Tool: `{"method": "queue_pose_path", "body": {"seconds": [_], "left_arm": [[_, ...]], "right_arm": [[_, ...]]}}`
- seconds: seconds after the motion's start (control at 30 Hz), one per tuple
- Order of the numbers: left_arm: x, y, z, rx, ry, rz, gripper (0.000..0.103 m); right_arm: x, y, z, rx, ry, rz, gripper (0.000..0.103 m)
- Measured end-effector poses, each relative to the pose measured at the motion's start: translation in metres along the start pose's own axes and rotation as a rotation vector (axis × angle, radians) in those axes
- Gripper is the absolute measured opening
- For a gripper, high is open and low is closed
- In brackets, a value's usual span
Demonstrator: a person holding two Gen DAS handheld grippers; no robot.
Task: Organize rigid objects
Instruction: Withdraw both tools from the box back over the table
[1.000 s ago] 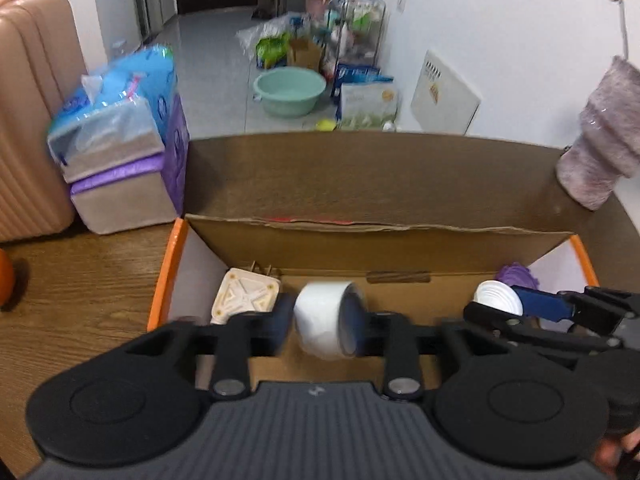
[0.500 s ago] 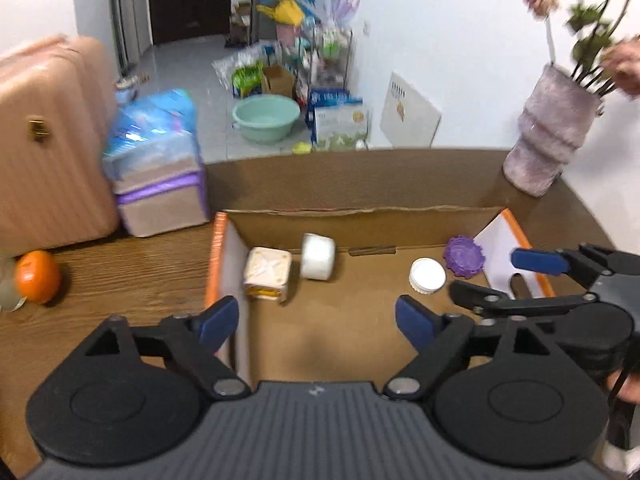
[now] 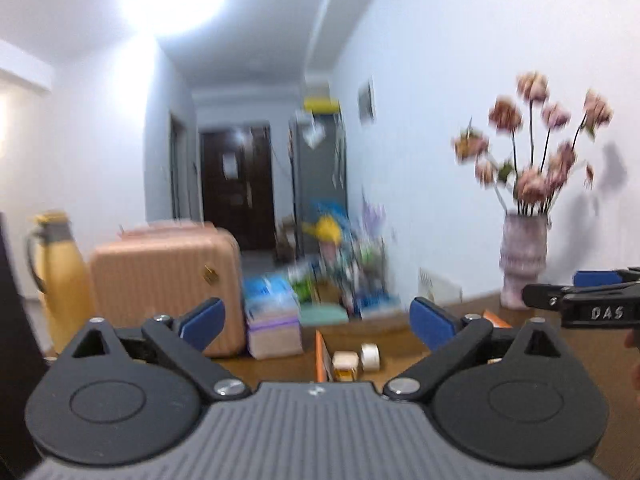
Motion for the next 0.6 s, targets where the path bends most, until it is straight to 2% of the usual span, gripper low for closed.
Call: {"method": "queue_pose_path", "body": {"seconds": [0.13, 0.2, 0.43, 0.6], "left_arm": [[-0.014, -0.012, 0.052, 0.083, 0.003, 0.021, 0.103], [-0.023, -0.019, 0.076, 0.111, 0.004, 0.028, 0.103], [-0.047, -0.049, 0.134, 0.145, 0.049, 0.046, 0.103], [-0.056, -0.072, 0.175, 0.127, 0.048, -0.021, 0.103]], "right_arm": [[-0.017, -0.011, 0.051, 0.135, 0.010, -0.012, 0.092], [-0.023, -0.019, 0.072, 0.176, 0.004, -0.012, 0.092], [-0.047, -0.046, 0.123, 0.233, -0.013, -0.066, 0.092], [-0.072, -0.072, 0.158, 0.222, -0.001, -0.060, 0.093]]}}
Point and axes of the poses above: each gripper's, at about its wrist camera, not at the fingertips, and z roughly against the way its jaws point, x to its right, y to its top, the point moved 3 cm from there along -z, roughly the way its jaws point, and after that the axes turned 7 degrees about y, right-handed, at the moved point
